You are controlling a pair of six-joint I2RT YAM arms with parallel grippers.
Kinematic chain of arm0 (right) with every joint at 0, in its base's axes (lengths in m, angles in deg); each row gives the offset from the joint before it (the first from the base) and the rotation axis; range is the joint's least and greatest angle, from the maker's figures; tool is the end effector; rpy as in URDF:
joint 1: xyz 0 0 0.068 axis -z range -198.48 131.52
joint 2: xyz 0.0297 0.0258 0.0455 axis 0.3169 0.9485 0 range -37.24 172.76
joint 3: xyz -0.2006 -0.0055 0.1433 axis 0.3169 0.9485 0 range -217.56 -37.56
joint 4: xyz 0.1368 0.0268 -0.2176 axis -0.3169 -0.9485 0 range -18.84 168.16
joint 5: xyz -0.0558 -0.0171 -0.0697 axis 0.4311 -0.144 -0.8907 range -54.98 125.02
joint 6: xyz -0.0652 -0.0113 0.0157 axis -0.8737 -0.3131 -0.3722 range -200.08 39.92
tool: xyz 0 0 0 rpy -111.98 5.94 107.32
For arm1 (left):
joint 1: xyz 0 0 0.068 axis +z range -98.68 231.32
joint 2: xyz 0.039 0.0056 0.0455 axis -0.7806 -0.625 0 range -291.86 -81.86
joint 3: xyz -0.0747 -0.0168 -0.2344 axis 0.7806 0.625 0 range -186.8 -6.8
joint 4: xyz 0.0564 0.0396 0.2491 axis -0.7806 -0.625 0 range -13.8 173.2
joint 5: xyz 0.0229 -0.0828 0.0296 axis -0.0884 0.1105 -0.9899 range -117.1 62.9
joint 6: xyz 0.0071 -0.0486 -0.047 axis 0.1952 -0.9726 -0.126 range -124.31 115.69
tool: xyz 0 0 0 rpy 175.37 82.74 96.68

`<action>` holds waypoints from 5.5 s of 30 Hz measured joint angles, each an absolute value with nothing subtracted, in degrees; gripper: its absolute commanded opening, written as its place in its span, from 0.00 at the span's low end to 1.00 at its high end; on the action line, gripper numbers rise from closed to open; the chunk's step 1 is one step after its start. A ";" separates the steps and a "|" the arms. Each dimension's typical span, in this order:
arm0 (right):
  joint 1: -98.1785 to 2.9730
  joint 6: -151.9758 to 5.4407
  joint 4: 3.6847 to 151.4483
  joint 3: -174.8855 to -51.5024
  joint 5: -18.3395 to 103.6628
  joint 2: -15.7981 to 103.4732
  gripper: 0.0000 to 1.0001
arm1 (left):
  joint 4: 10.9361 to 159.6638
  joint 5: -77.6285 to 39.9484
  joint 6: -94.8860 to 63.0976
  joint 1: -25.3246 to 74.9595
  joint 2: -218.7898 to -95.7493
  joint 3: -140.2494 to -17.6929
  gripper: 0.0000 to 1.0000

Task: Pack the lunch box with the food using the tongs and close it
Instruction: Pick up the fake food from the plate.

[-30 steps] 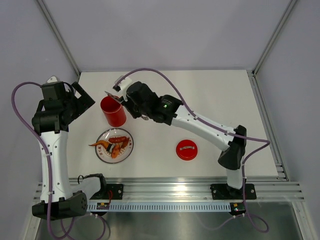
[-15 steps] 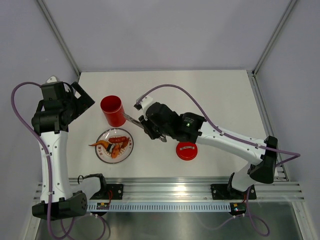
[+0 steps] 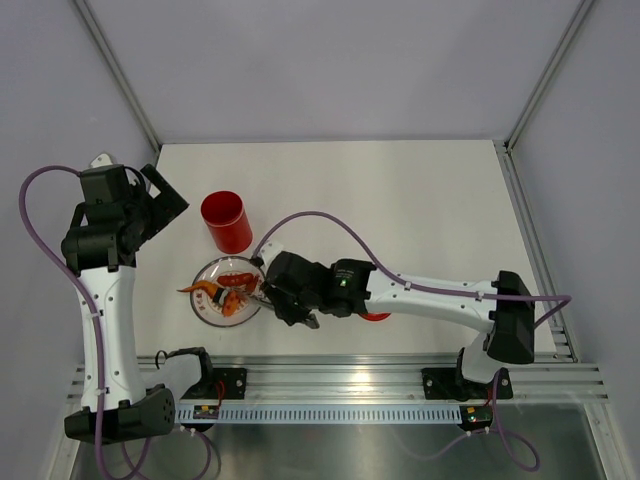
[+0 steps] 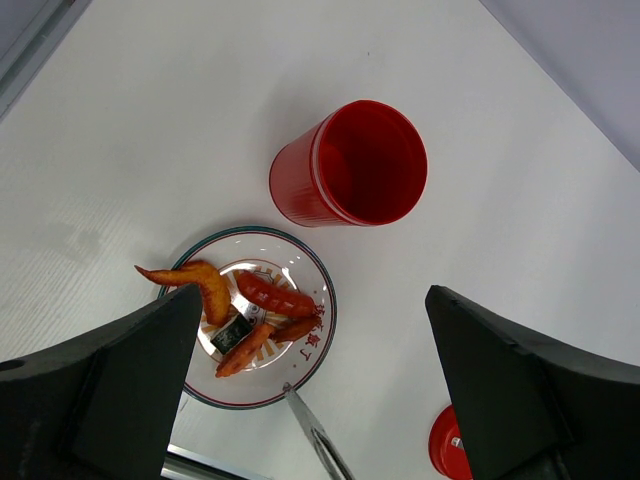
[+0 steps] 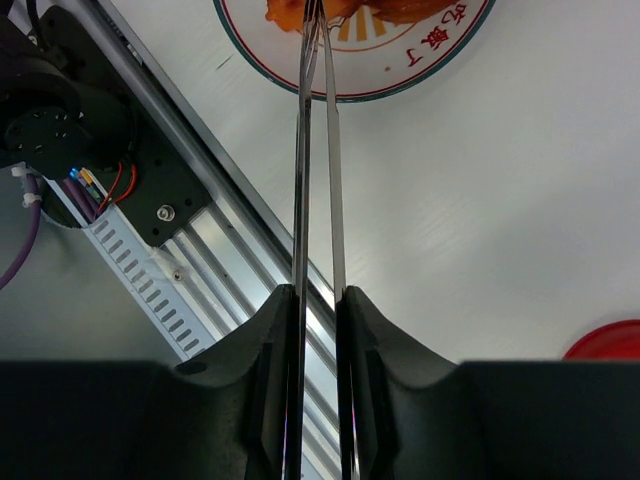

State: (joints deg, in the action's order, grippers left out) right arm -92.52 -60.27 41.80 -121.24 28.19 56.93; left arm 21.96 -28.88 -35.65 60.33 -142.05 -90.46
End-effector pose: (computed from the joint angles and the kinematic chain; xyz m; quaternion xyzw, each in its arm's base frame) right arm 0.1090 0.3574 0.2710 -0.4037 0.8363 0.2303 0.2911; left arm 0.1990 0.0334 0.3916 -0.3160 0.8403 -0.0715 0.4346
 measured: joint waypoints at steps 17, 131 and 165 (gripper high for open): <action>-94.90 -58.54 43.53 -123.36 29.74 64.71 0.48 | 21.96 -28.88 -35.62 60.42 -141.81 -90.33 0.99; -100.19 -58.13 36.49 -140.12 11.71 79.68 0.51 | 22.01 -28.82 -35.17 60.44 -141.41 -88.69 0.99; -100.17 -59.74 36.93 -141.24 12.13 73.54 0.00 | 22.01 -28.84 -34.79 60.55 -141.61 -88.69 0.99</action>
State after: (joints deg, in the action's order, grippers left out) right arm -100.17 -59.74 36.93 -141.24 12.13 73.54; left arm 22.01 -28.84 -34.79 60.55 -141.61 -88.69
